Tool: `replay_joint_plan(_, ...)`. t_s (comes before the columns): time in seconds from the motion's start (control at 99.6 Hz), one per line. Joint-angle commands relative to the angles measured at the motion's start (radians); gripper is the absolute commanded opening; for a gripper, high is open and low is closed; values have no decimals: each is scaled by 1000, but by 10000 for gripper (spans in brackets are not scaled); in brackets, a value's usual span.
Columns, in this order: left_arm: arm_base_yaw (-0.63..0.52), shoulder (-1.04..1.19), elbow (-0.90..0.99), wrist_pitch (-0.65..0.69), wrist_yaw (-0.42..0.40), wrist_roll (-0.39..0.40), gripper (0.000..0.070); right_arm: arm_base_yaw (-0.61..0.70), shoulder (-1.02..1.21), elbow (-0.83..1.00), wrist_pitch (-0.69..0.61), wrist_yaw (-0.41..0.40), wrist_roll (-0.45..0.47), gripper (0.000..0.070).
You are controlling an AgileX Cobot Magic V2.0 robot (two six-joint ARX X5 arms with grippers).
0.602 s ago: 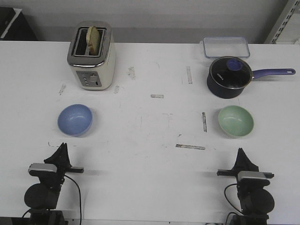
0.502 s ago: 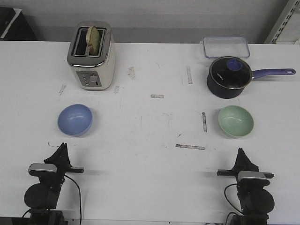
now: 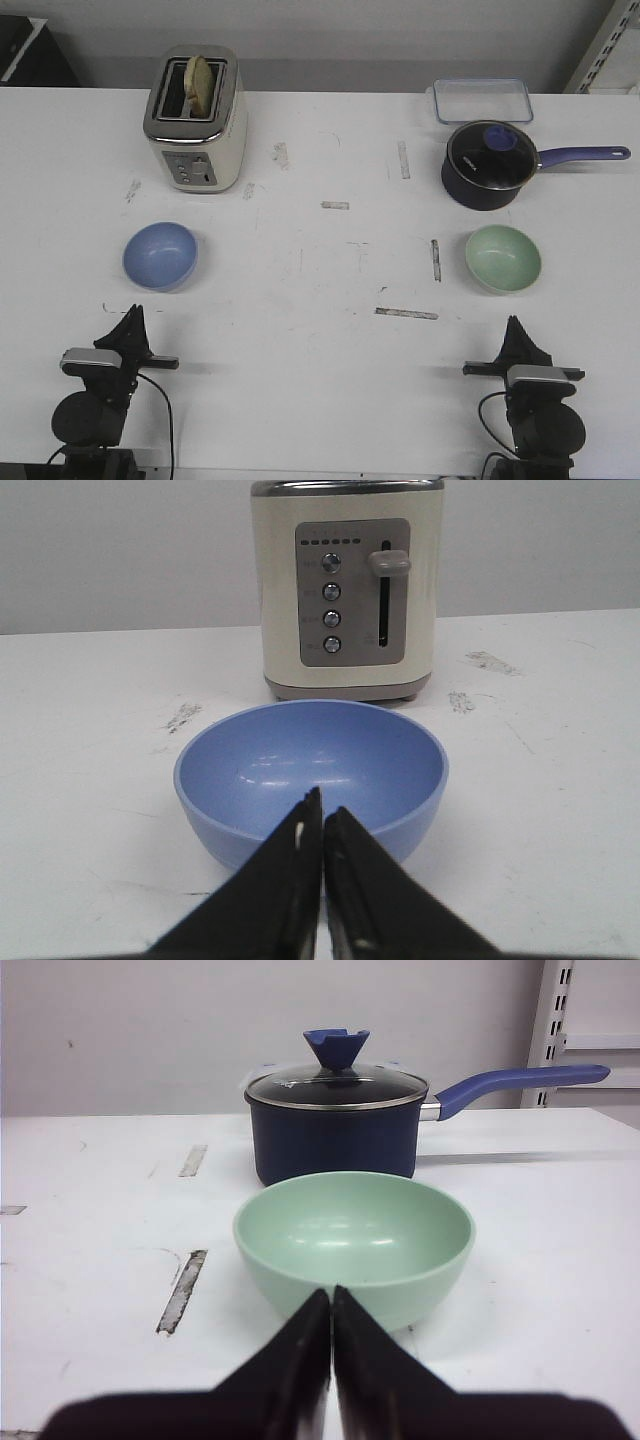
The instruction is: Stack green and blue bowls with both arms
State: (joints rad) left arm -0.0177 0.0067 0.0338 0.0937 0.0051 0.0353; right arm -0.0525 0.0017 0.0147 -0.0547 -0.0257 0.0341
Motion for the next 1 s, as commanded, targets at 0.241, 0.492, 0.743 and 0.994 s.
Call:
replay_joint_plan(0.241,0,-2,-20,12,2,2,1,1,-1,-2,11,0,11,0)
replay_joint_plan(0.492,0,-2,-20,12,2,2,1,0,-1,-2,10,2,11,0)
replay_joint_plan(0.743,0,-2,-20,12,2,2,1,1,-1,40,77,1,24,0)
replay_joint_plan(0.994,0,-2,-20,13,2,2,1,0,104,392,-8,82,14,0)
